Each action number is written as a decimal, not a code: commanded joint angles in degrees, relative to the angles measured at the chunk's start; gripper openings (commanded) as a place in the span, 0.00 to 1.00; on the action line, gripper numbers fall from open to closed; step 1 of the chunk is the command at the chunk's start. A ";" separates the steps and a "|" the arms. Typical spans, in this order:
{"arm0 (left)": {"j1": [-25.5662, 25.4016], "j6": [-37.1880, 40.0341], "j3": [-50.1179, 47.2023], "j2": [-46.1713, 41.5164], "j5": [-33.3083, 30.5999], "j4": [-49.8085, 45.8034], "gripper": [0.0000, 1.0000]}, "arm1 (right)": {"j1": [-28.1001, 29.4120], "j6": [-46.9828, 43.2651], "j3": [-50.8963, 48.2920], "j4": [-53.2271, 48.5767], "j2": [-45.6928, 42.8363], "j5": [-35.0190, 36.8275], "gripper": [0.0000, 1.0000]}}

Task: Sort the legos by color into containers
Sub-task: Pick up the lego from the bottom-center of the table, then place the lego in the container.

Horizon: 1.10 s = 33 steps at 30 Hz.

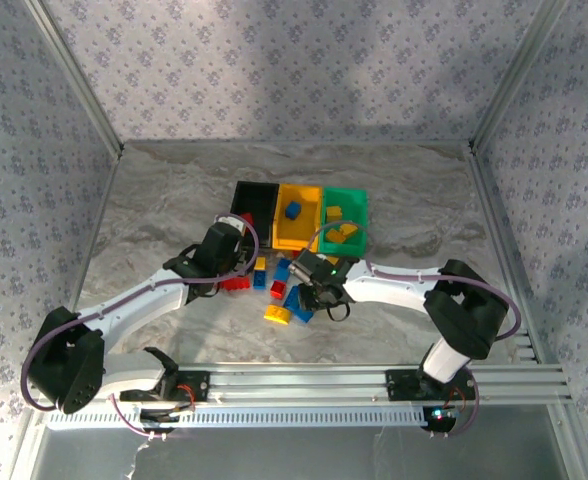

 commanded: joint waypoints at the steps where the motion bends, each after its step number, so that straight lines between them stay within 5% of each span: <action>1: 0.66 -0.32 -0.87 -1.12 -1.30 0.88 0.66 | -0.57 -1.73 3.13 -3.76 -2.35 2.40 0.37; 7: 0.73 -0.35 -0.86 -0.43 -1.17 1.01 0.66 | -6.91 -8.28 11.25 -3.27 -1.66 2.02 0.37; 14: 1.19 -0.15 -1.45 -0.14 -2.79 1.54 0.66 | -15.42 -14.21 28.15 -2.71 9.95 -0.48 0.38; 19: 1.62 -0.41 -1.76 -0.66 -2.63 1.54 0.66 | -16.83 -16.13 36.29 -5.52 15.26 0.08 0.52; 26: 1.60 -0.36 -2.11 -1.31 -1.33 2.18 0.66 | -16.65 -15.06 27.46 -1.95 8.69 -1.09 0.54; 33: 1.53 2.07 -3.22 -2.31 7.39 5.53 0.66 | -17.54 -13.21 8.05 2.13 -5.59 3.05 0.54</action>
